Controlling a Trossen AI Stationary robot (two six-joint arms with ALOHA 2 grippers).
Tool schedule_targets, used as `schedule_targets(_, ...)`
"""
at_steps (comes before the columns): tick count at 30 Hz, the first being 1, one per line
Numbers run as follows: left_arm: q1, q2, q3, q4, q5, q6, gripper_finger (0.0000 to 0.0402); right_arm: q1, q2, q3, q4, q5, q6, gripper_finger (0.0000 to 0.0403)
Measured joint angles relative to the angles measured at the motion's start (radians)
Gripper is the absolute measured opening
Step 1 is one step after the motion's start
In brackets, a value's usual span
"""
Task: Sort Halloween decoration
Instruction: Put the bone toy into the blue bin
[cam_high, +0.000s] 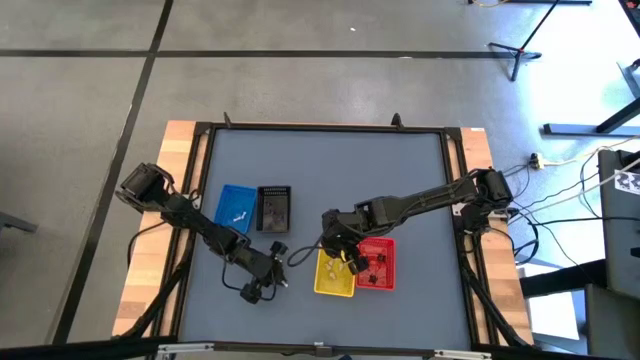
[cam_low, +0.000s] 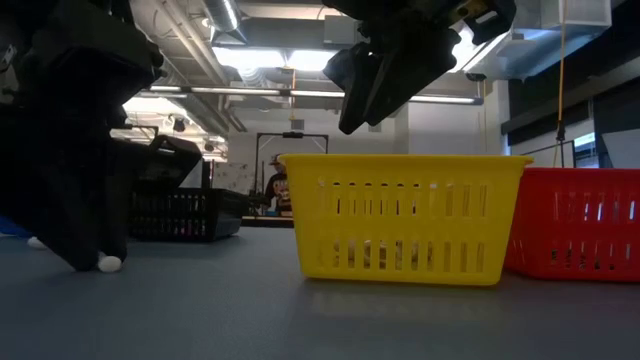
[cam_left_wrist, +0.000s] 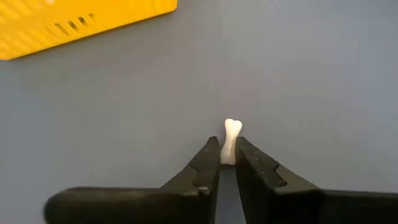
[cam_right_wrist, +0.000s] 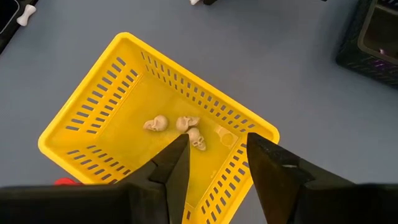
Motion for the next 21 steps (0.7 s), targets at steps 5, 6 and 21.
schedule_targets(5,0.0,0.0,0.0,-0.001,-0.006,0.0,0.0006,0.0,0.0,0.0,0.0,0.031,0.0,0.0159)
schedule_targets(6,0.0,0.0,0.0,-0.001,-0.006,0.0,0.0005,0.0,0.0,0.0,0.0,0.037,0.0,0.0159)
schedule_targets(21,0.0,0.0,-0.002,0.018,-0.016,-0.001,0.0002,0.0,0.0,0.0,0.0,0.042,0.0,0.0159)
